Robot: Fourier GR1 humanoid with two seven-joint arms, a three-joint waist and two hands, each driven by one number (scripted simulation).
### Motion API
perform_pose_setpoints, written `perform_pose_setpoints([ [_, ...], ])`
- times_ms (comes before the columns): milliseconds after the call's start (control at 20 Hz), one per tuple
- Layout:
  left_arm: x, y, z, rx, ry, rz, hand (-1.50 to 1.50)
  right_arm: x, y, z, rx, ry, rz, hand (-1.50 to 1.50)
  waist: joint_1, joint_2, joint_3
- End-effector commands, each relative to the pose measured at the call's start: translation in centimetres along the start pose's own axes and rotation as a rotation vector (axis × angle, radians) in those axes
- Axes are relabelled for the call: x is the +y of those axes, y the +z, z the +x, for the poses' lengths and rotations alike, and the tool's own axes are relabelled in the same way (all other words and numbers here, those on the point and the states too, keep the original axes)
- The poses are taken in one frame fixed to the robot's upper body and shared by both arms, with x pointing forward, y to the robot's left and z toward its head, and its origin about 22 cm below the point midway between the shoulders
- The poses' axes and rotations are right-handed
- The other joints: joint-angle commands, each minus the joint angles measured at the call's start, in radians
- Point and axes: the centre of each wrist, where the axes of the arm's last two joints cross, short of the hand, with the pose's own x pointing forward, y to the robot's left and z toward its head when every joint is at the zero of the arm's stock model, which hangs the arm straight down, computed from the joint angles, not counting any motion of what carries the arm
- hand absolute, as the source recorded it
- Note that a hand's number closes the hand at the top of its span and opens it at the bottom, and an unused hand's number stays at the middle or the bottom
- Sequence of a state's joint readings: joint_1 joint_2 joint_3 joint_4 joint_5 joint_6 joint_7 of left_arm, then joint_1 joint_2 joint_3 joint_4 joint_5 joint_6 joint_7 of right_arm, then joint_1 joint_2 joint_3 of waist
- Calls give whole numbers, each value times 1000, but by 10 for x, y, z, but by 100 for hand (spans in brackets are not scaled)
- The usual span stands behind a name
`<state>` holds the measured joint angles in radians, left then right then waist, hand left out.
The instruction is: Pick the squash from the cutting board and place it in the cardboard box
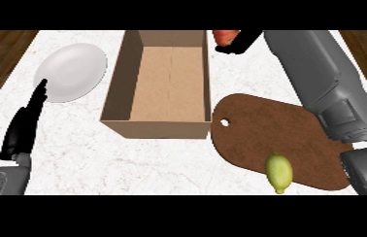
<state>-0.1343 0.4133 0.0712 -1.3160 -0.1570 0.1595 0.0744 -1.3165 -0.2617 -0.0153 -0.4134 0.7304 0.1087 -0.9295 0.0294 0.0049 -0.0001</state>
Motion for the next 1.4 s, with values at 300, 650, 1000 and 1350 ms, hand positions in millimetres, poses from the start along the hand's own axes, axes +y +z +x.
perform_pose_setpoints([
  [300,5,1,-2,4,-14,-10,0,33,-88,49,68,-211,71,150,2,3,-1],
  [650,-21,-3,15,-41,-18,-37,0,67,-108,65,129,-215,107,150,40,8,-2],
  [1000,-22,-14,20,-55,-2,-61,0,84,-100,61,240,-139,71,150,76,14,-3],
  [1350,-29,-27,44,-94,-10,-88,0,99,-86,52,392,-261,159,-150,118,28,-3],
])
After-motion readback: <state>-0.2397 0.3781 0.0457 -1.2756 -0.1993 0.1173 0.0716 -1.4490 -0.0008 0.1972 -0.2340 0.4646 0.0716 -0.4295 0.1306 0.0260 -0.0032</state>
